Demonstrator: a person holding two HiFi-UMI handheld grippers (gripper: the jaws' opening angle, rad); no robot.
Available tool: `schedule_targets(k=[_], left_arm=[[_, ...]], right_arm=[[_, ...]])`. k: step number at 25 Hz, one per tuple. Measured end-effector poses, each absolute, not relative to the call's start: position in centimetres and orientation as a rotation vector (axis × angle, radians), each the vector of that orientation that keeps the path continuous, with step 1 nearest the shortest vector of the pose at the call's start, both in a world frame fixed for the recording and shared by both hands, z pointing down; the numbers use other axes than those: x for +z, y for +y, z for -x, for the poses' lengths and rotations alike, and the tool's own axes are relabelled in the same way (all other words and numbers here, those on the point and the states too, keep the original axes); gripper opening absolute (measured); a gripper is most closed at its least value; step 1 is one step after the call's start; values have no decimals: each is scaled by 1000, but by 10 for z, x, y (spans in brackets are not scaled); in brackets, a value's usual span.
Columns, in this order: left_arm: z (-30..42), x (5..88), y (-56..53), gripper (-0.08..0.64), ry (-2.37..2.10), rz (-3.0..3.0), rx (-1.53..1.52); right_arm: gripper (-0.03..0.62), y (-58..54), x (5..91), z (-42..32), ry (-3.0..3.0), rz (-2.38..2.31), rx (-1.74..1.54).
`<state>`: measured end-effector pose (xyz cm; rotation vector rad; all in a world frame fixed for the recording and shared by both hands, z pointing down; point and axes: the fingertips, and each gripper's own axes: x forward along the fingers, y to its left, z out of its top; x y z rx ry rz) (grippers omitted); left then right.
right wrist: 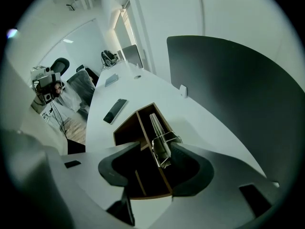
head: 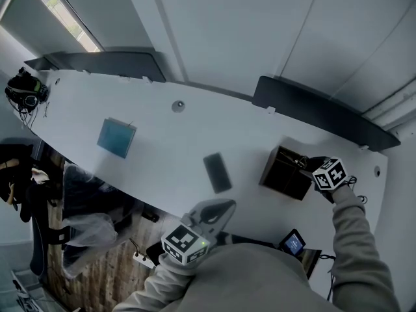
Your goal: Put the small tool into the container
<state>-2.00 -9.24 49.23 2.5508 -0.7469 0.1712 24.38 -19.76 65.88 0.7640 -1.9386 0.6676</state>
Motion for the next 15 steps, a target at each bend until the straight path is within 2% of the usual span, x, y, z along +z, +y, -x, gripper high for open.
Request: schedule_targets(k=[12, 15], left_arm=[[12, 479, -100, -5, -668, -2614, 183], [7, 475, -104, -5, -642, -2647, 194]], right_arm=[[178, -197, 606, -234, -2070, -1050, 585], [85, -193, 585, -235, -2119, -1170, 631]])
